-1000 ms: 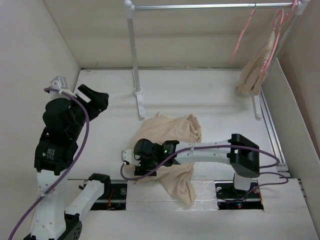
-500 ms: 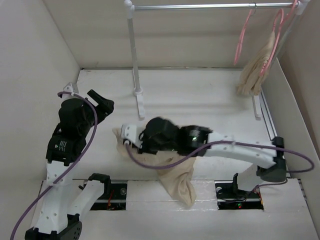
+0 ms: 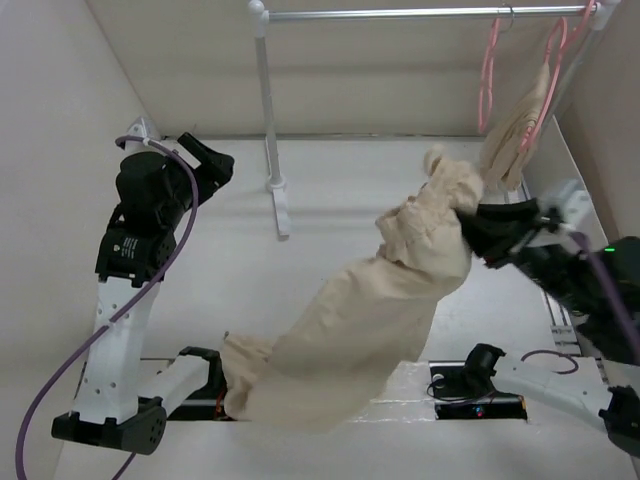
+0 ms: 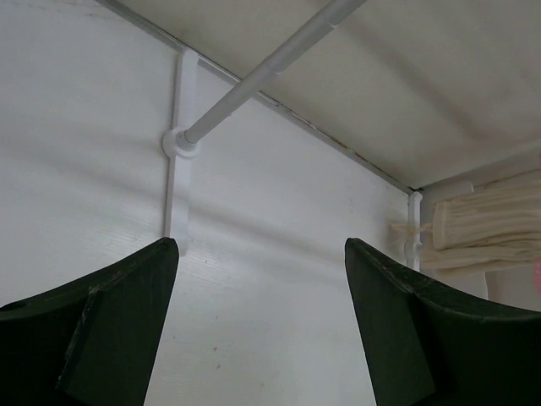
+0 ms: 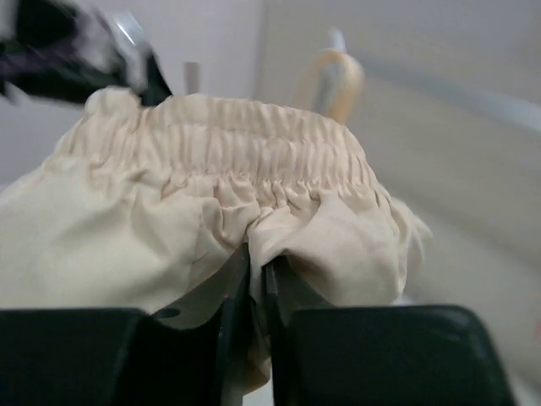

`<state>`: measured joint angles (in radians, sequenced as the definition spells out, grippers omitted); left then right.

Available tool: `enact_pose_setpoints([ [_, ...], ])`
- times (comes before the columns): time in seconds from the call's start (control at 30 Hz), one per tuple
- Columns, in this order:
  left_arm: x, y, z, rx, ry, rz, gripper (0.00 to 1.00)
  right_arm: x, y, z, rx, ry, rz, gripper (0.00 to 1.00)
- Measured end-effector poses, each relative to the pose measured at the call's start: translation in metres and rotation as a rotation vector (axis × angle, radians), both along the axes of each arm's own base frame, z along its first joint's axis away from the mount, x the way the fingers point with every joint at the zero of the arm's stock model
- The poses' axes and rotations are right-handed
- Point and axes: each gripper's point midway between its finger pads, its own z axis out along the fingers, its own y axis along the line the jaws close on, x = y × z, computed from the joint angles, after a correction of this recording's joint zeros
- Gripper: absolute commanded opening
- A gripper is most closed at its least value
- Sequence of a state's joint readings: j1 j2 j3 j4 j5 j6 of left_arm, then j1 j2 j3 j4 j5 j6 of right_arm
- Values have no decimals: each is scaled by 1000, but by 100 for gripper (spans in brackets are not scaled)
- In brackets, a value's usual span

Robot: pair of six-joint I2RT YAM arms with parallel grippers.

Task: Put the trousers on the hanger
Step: Flatten out the trousers at the center of the board.

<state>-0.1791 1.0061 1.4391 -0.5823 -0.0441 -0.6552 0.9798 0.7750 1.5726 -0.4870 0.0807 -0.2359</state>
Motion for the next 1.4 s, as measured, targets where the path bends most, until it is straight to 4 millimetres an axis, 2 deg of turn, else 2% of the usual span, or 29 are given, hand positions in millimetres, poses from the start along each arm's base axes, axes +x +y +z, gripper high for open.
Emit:
enact_pose_setpoints([
  [0.03,1,-3,0,-7,-11,-18,75,11,-5,-32,-24,63,-57,45],
  [0.1,2,-10,-13,-13,3,-57,74,42,-11,-118,-111,246,-205,76],
  [0.17,4,-19,-37,-10,48,-101,72,65,-29,-208,-234,447,-372,86],
  [0.2,5,-23,-52,-7,81,-124,68,70,-41,-246,-292,537,-445,88],
  [0.23,7,-28,-68,-7,117,-151,68,71,-54,-274,-340,611,-511,87],
  [0.27,8,-34,-85,-4,155,-178,67,69,-66,-292,-368,662,-559,85],
  [0.33,10,-43,-119,-1,239,-236,67,69,-77,-299,-377,689,-598,49],
  [0.4,10,-51,-147,9,311,-275,67,71,-73,-295,-361,678,-576,1],
  [0.43,11,-55,-160,21,343,-288,68,72,-66,-295,-364,680,-542,0],
  [0.47,10,-57,-163,25,351,-295,69,74,-58,-298,-377,689,-512,14],
  [0.53,6,-78,-184,63,405,-361,70,79,-39,-313,-421,721,-444,46],
  [0.6,0,-97,-198,100,442,-420,71,80,-22,-341,-494,770,-382,82],
  [0.7,-16,-121,-226,163,510,-484,72,77,0,-386,-603,844,-275,94],
  [0.73,-24,-128,-237,182,537,-504,72,76,9,-397,-630,861,-231,94],
  [0.8,-45,-136,-260,195,599,-539,72,82,29,-412,-676,879,-163,95],
  [0.87,-61,-133,-278,185,653,-537,73,94,52,-420,-714,877,-104,95],
  [0.93,-74,-126,-290,169,700,-518,73,110,75,-431,-740,876,-66,94],
  [1.0,-84,-122,-294,150,718,-511,74,123,93,-445,-758,873,-40,92],
  [1.1,-101,-124,-293,119,722,-534,74,129,98,-467,-787,897,-35,90],
  [1.17,-115,-131,-292,111,726,-578,74,131,97,-472,-795,903,-38,87],
  [1.2,-124,-136,-293,121,735,-604,74,132,98,-473,-796,900,-36,63],
  [1.3,-154,-156,-300,166,778,-706,74,133,98,-473,-797,891,-29,4],
  [1.33,-165,-161,-305,189,804,-734,75,133,97,-473,-800,890,-30,0],
  [1.4,-182,-164,-312,240,851,-762,73,133,92,-467,-794,884,-51,0],
])
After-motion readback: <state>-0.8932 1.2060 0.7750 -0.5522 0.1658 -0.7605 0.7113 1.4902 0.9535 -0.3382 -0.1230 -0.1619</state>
